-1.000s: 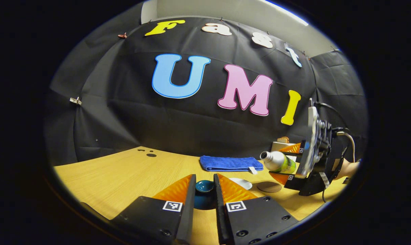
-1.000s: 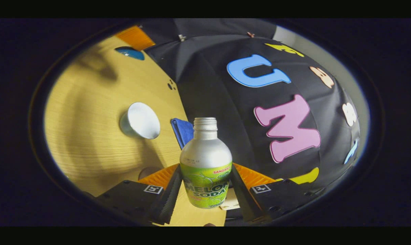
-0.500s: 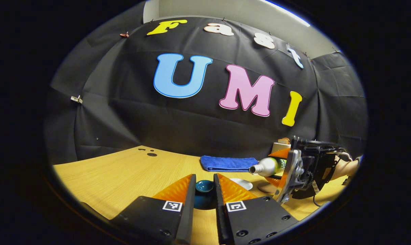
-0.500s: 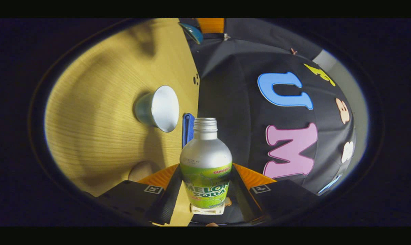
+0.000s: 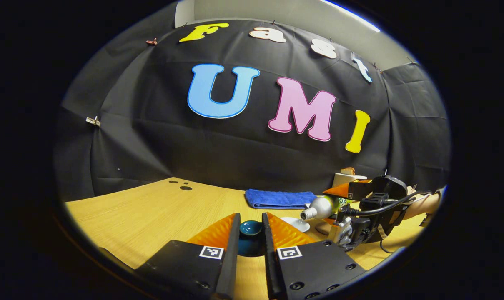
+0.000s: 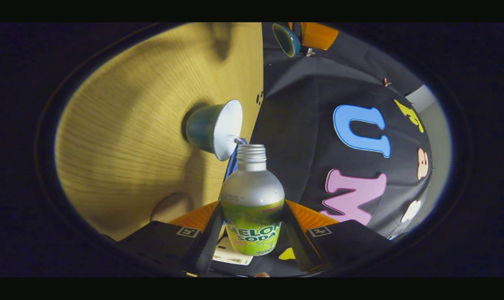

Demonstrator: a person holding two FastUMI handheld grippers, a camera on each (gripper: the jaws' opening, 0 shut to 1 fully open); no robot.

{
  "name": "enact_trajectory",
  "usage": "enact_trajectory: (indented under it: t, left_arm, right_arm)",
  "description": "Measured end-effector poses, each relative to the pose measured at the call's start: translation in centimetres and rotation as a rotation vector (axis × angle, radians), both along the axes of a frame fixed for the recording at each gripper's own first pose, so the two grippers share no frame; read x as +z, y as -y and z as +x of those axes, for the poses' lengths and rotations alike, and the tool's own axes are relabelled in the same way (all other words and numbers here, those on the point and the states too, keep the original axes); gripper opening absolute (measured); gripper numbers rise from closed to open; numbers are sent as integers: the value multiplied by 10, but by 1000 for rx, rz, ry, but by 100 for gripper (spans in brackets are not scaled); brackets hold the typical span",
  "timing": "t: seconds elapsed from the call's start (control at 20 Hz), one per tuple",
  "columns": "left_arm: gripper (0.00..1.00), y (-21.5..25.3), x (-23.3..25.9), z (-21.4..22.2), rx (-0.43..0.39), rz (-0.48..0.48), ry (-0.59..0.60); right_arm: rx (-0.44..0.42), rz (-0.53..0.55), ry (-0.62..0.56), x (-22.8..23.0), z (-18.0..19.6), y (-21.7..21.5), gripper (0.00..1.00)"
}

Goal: Open the teacup lid with one hand, grasp the water bottle and pour water into the teacup with the other hand; after pouring, place the water bottle on the coaster and then close the teacup lid.

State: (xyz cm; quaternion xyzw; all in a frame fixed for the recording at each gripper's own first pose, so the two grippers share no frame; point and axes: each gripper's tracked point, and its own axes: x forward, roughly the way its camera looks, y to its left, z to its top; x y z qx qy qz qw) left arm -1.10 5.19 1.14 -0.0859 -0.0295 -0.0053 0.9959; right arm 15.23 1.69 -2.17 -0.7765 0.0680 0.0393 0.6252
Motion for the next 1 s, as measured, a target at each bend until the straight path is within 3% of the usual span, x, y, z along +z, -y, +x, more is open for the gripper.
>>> enact_trajectory:
  t: [1.0]
  left_arm:
    - [33, -2, -2, 0, 4, -12, -9]
  right_arm:
    - [21, -191, 5, 14, 1, 2, 78]
